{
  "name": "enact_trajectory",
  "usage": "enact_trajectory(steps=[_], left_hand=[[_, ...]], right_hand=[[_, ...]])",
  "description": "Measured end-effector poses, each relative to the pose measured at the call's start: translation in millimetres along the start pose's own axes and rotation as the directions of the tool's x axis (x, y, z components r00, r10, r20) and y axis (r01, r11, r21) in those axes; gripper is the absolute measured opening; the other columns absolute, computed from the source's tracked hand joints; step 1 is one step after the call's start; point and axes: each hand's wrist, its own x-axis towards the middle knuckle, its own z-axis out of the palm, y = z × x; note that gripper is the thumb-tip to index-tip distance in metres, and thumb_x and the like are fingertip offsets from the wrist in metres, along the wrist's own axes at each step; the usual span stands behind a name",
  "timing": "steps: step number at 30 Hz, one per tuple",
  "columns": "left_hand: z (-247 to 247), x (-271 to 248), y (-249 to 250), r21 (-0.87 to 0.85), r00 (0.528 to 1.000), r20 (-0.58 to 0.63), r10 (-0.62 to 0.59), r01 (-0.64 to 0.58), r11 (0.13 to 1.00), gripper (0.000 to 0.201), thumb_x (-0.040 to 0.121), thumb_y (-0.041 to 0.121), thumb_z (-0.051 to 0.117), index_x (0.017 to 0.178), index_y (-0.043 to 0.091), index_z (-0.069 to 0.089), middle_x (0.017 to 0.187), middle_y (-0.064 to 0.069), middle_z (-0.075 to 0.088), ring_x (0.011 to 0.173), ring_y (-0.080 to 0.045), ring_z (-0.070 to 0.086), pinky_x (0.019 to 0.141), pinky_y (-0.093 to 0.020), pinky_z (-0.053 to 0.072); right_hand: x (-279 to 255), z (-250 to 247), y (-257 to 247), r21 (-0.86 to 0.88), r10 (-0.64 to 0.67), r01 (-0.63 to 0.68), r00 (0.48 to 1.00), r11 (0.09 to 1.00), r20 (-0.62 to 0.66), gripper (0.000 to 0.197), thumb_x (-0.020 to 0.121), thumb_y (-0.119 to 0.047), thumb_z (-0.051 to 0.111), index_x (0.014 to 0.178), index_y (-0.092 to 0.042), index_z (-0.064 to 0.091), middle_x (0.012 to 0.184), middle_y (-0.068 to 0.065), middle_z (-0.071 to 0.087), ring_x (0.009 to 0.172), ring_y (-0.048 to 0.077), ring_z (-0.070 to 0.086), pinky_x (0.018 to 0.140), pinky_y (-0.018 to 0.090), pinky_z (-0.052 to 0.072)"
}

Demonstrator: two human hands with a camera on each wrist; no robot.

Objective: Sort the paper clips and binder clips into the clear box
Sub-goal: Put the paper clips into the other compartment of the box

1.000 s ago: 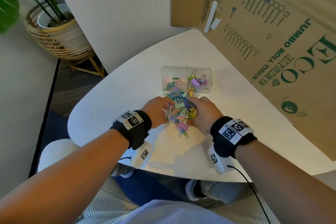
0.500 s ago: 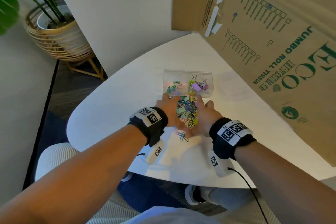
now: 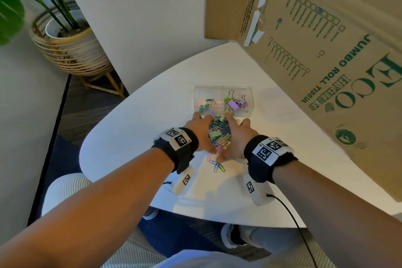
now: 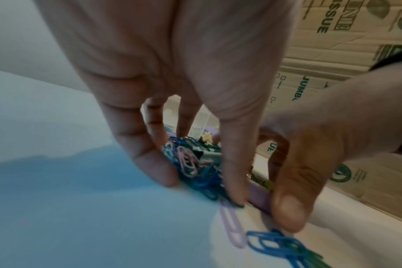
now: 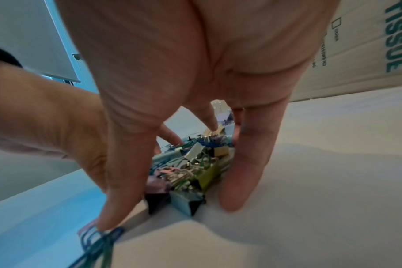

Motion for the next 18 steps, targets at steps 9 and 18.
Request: enact_trajectory(steps=[9,18], left_hand=[[4.3,1.4,3.0,-0.25,0.989,-0.118,0.086,-0.114,0.962,0.06,0.073,0.02,0.08,0.128,0.022,0.058,0.119,-0.004,0.062,0.105,-0.021,0.058,0.087,-0.023,0.042],[17.7,-11.1,5.6,-0.428,0.986,-0.12,0.117,-0.158,0.89,0.028,0.096,0.015,0.046,0.112,0.019,0.069,0.101,-0.004,0.068,0.092,-0.022,0.06,0.083,-0.025,0.045]], right_hand=[[9.9,-4.1,-12.0,0.003,-0.026,0.026,0.999,1.0,-0.029,0.102,0.058,-0.042,0.088,0.142,-0.03,0.031,0.131,0.015,0.034,0.11,0.038,0.056,0.092,0.038,0.048],[15.6,2.7,-15.8,0.058,-0.017,0.022,0.995,0.998,-0.096,0.071,0.074,-0.03,0.074,0.137,-0.031,0.041,0.131,0.015,0.035,0.105,0.039,0.057,0.083,0.032,0.045]])
